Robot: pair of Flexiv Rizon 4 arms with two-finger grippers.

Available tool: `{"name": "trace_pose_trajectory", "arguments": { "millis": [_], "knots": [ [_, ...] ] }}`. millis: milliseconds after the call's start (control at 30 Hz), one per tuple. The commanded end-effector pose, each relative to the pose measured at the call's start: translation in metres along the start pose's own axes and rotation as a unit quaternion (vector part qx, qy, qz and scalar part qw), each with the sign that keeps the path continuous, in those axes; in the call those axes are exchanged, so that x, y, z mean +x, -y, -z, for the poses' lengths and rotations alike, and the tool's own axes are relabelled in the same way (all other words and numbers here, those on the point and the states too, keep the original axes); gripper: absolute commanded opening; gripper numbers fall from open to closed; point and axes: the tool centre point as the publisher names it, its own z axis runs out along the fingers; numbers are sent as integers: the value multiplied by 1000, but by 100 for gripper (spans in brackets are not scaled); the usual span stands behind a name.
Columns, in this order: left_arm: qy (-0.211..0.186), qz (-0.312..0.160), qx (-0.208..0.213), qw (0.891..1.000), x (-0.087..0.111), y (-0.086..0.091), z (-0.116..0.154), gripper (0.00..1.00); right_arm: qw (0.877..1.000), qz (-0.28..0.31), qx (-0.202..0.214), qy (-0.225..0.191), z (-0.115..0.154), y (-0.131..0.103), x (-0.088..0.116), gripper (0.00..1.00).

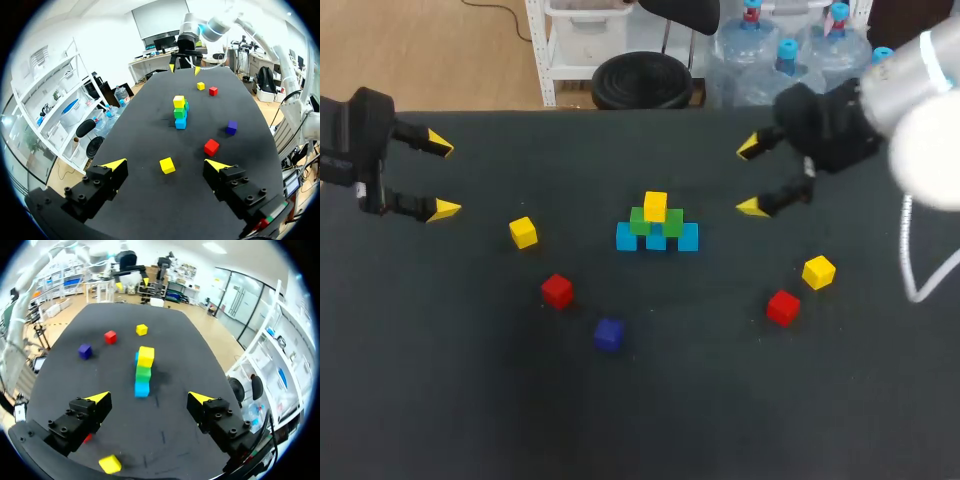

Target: Place the blue cubes, place green cubes on the blue cubes, place the yellow cubes on the green cubes, then place the red cubes on the yellow cubes, and place purple cube on the red cubes.

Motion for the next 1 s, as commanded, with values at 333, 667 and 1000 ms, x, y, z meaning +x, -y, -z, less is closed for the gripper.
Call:
{"name": "trace_pose_trajectory", "arguments": {
  "millis": [333,667,1000],
  "knots": [
    [3,-2,-2,1000,2,0,0,100,993,70,-68,61,57,-19,50,100],
    [3,-2,-2,1000,2,0,0,100,981,147,-118,56,69,-29,93,100],
    [3,-2,-2,1000,2,0,0,100,975,175,-126,57,62,-46,117,51]
  ]
}}
